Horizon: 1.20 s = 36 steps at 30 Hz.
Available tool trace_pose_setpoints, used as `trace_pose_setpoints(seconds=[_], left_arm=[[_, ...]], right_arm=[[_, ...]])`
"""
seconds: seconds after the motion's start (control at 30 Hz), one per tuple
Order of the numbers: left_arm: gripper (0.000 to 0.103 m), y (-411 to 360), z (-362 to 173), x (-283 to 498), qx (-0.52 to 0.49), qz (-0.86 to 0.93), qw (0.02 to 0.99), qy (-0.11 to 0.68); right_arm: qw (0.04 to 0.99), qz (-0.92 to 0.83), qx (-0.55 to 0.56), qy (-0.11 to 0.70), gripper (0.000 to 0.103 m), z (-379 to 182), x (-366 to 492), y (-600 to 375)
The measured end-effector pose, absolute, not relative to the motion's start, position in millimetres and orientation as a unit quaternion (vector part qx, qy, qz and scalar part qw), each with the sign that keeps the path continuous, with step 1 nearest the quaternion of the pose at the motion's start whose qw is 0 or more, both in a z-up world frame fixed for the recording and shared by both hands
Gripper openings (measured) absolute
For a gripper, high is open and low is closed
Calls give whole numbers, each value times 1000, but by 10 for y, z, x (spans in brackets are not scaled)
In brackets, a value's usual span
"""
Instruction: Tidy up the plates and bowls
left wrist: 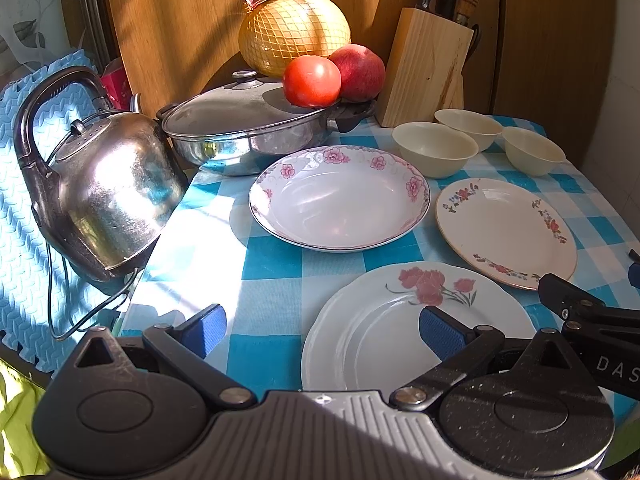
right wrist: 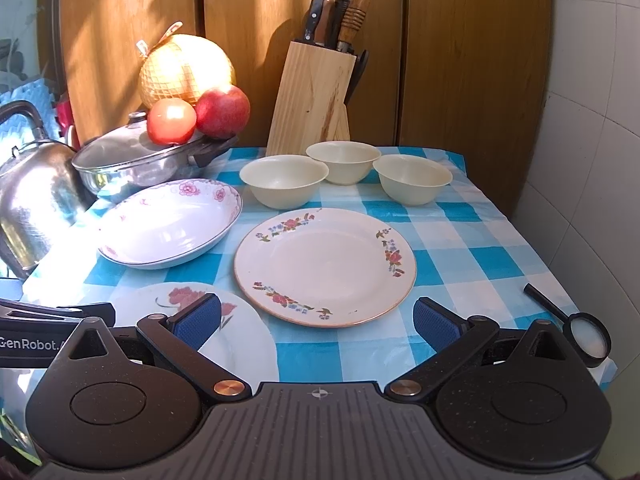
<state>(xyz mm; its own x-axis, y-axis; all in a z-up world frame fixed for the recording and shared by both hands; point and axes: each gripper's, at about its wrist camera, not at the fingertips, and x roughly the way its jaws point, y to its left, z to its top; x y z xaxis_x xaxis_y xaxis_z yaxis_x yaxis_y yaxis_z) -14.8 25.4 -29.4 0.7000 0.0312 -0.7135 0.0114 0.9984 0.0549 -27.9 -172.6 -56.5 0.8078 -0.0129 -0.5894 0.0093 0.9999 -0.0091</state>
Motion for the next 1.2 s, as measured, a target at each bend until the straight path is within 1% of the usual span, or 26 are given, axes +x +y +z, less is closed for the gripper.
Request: trace_pose_setpoints(seconds=[0.77,0.93,1.03,1.1,1.2], left_arm=[[99,269,-498,-109,41,-11,903,427],[99,248,-555,-93,51,-13,899,435],[99,244,-583,-82,54,-13,896,440],[99,245,-598,-73,55,-15,895,443],[99,245,-621,-57,58,-15,893,445]], right_arm=[[932,8,-9,363,103,-777,-278,-1783],[927,20,-12,376,100,-825,-256,-1762],[921,28,-3,387,95,-857,-229,-1775],[917,32,4,397,84,-891,-204,-1790],[913,43,23,405,81,-915,-183,-1818]])
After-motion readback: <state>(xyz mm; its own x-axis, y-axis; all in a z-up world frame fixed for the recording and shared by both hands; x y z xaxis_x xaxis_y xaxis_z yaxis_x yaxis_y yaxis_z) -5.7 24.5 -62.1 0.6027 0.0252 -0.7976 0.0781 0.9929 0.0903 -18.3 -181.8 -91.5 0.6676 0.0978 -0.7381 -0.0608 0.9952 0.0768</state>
